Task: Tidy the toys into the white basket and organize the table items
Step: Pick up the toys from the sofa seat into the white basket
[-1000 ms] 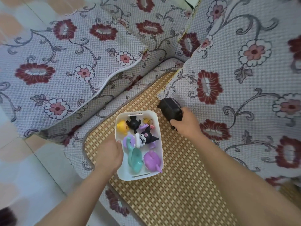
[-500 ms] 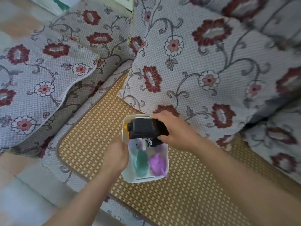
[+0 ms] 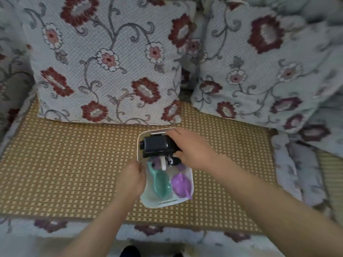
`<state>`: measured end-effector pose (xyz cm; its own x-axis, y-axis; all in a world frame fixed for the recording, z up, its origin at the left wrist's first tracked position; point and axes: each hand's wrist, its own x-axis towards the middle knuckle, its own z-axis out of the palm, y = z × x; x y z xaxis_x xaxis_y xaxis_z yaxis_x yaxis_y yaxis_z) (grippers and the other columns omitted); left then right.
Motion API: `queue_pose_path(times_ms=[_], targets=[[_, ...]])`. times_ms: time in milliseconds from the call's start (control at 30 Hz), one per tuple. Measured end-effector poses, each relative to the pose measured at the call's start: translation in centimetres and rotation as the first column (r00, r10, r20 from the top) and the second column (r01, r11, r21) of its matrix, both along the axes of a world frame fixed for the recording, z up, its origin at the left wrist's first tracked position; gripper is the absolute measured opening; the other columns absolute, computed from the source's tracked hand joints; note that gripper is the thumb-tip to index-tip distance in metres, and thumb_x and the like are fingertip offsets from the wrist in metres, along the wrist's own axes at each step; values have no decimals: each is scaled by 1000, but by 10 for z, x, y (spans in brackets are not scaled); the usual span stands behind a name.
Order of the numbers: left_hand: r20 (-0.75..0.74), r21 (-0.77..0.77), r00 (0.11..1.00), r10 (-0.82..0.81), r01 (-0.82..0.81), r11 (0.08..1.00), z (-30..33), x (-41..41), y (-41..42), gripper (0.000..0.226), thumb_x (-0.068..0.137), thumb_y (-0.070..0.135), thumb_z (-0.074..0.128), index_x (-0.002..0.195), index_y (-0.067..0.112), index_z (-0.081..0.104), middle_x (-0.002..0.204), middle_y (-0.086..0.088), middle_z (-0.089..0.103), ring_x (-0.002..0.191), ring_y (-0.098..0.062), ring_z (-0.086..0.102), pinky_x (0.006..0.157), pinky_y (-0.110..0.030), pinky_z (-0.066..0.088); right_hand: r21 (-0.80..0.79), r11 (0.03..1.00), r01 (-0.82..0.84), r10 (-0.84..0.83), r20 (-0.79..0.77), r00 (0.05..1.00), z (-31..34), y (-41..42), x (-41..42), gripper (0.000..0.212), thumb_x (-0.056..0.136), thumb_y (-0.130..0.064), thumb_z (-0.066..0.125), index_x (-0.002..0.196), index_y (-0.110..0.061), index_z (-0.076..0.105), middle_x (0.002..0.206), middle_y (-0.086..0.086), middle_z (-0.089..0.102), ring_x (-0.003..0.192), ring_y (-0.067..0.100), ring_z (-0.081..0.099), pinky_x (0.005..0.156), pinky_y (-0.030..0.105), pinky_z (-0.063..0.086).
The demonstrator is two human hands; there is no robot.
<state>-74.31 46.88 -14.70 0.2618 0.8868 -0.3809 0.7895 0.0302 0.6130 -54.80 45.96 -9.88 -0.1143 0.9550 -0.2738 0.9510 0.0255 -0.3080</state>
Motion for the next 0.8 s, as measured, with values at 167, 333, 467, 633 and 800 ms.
queue_pose_path(times_ms=[167,333,467,633,800], targets=[[8,-65,995,-96,97,993,17,90,-56,28,96,14,40,75,3,55,72,-11,56,73,-31,55,61,-33,35,4,988,151,-151,20,988,11,-86,83,70,79,-17,69,140,-20,34,138,3,44,121,26,46,92,37,45],[75,-124,985,-155,164,979,23,170,-109,25,96,11,39,84,1,58,85,-20,63,80,-34,61,70,-40,46,33,949,312,-311,-29,950,20,-168,156,71,78,-14,71,140,-20,36,141,1,42,124,24,43,98,40,43],[129,-146,952,-277,295,944,16,224,-146,24,96,14,39,92,2,60,85,-18,67,74,-30,63,70,-43,52,105,880,463,-457,-77,886,29,-235,203,65,78,-7,68,136,-17,40,140,2,42,125,24,41,101,37,41],[111,-129,890,-442,454,882,8,283,-184,24,93,25,42,91,12,61,83,-11,69,77,-27,65,71,-42,55,127,683,719,-709,-118,695,36,-314,239,57,87,-10,59,139,-15,36,138,4,41,124,25,42,93,41,46],[87,-131,810,-580,587,799,-2,334,-227,23,87,27,45,94,11,61,88,-15,69,83,-30,67,76,-44,55,27,463,886,-872,-165,461,37,-393,256,44,91,-15,56,133,-12,40,128,9,52,115,27,52,91,42,46]])
